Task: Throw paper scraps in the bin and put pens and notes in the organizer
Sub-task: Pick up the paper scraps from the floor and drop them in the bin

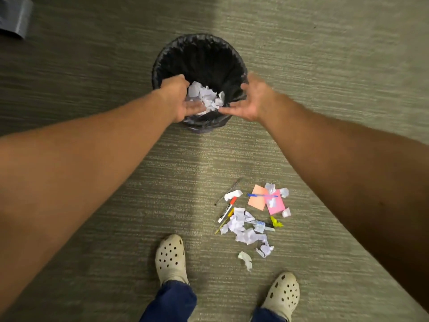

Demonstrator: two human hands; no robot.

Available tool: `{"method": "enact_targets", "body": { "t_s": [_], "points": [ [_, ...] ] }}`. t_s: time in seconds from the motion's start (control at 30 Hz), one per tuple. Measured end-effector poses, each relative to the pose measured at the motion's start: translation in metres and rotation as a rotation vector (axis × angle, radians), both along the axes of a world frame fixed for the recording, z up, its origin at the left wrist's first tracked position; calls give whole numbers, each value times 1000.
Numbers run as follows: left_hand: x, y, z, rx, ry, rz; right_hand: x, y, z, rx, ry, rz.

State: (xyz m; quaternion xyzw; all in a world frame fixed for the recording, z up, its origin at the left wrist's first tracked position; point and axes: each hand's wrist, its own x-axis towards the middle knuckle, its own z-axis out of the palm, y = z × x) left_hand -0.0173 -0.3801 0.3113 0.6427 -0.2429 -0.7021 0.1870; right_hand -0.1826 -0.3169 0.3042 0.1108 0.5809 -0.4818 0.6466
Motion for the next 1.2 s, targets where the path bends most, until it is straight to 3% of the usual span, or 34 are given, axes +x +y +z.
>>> {"method": "enact_targets", "body": {
  "t_s": [0.17, 0.37, 0.43, 0.53, 0.67, 0.8, 0.97, 1.2],
  "points": [
    [15, 60, -31, -195, -143, -138, -27, 74, -32, 10, -4, 5],
    [52, 168, -120, -356, -358, -675, -67, 217, -118, 275, 260, 268],
    [60, 200, -149, -407, -402, -883, -78, 259, -149, 346, 470, 470],
    [55, 239, -197, -483, -417, -1152, -96, 312, -203, 398, 895, 965],
    [23, 276, -262, -653, -417, -1396, -103, 345, -265, 365, 1071, 1485],
    [-19, 292, -316, -749, -523, -1412, -110, 341, -320, 259, 1208, 1396],
    [-52, 300, -358, -816, -713, -1589, -105, 337, -362, 151, 1315, 1292],
    [-59, 295, -354, -780, -746, -1277, -129, 350, -350, 203, 1364, 785]
  ]
}}
